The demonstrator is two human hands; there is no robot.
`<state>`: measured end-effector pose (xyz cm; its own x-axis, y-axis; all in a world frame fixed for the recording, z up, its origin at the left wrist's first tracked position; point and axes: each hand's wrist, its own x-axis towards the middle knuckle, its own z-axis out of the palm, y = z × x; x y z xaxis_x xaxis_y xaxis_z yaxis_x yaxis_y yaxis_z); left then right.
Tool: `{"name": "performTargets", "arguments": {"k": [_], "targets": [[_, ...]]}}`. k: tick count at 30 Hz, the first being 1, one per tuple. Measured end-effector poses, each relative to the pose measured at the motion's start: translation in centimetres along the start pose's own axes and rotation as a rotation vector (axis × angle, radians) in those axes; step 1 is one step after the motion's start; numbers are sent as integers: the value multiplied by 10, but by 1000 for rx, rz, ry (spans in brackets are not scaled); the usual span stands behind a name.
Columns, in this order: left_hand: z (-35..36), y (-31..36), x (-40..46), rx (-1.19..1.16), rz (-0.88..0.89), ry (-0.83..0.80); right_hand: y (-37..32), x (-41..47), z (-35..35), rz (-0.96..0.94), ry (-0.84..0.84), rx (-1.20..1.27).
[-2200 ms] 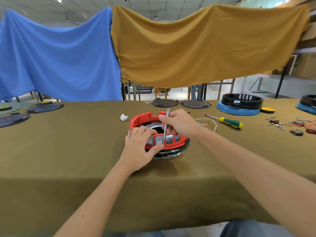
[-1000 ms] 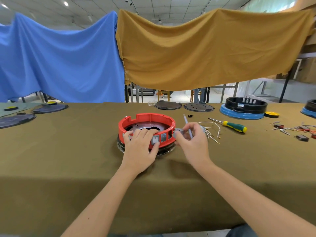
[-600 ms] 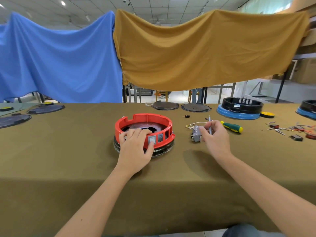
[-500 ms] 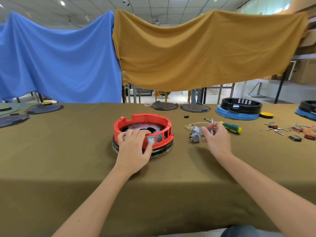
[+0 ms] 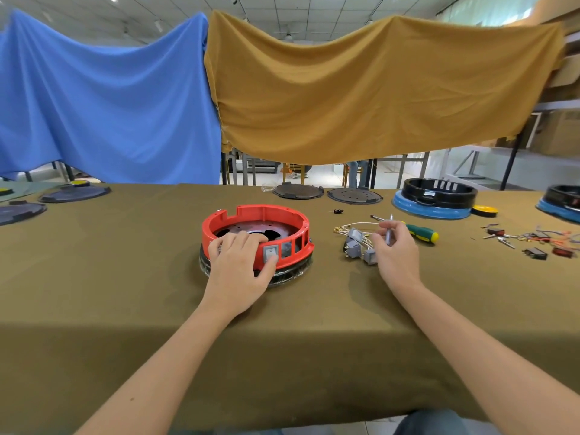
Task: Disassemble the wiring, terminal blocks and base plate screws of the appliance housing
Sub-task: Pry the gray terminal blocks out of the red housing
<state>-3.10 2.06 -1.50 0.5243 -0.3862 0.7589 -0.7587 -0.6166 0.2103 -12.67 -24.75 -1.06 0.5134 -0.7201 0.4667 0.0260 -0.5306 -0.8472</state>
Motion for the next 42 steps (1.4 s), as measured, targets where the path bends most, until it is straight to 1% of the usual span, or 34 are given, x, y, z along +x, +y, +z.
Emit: {"name": "performTargets", "arguments": {"k": [2, 4, 6, 9, 12, 14, 17, 21, 23, 30, 38, 42], "targets": [[0, 0, 0, -15, 8, -4, -3, -4, 0, -64, -57, -6], [0, -1, 0, -38, 20, -3, -7, -7, 2, -160, -82, -62], [-1, -1, 0, -67, 42, -7, -14, -13, 3, -234, -105, -66], [-1, -2, 0, -111, 81, -26, -32, -27, 8, -241, -183, 49], [-2, -2, 0, -154, 98, -34, -63, -42, 16, -264, -298, 204], [-2, -2, 0, -176, 95, -29, -82, -46, 23, -306, -373, 295], [-3, -3, 1, -191, 68, -22, -102, -47, 35, -295, -452, 396], [-2, -2, 1, -155, 54, -39, -107, -45, 48, -320, -521, 238], [-1, -1, 0, -116, 49, -43, -106, -42, 51, -307, -541, 201], [0, -2, 1, -71, 70, -44, -103, -35, 52, -288, -512, 186], [0, -4, 1, -86, 65, -53, -104, -35, 52, -323, -533, 122], [0, -4, 1, -73, 64, -59, -106, -33, 50, -333, -586, 112]]}}
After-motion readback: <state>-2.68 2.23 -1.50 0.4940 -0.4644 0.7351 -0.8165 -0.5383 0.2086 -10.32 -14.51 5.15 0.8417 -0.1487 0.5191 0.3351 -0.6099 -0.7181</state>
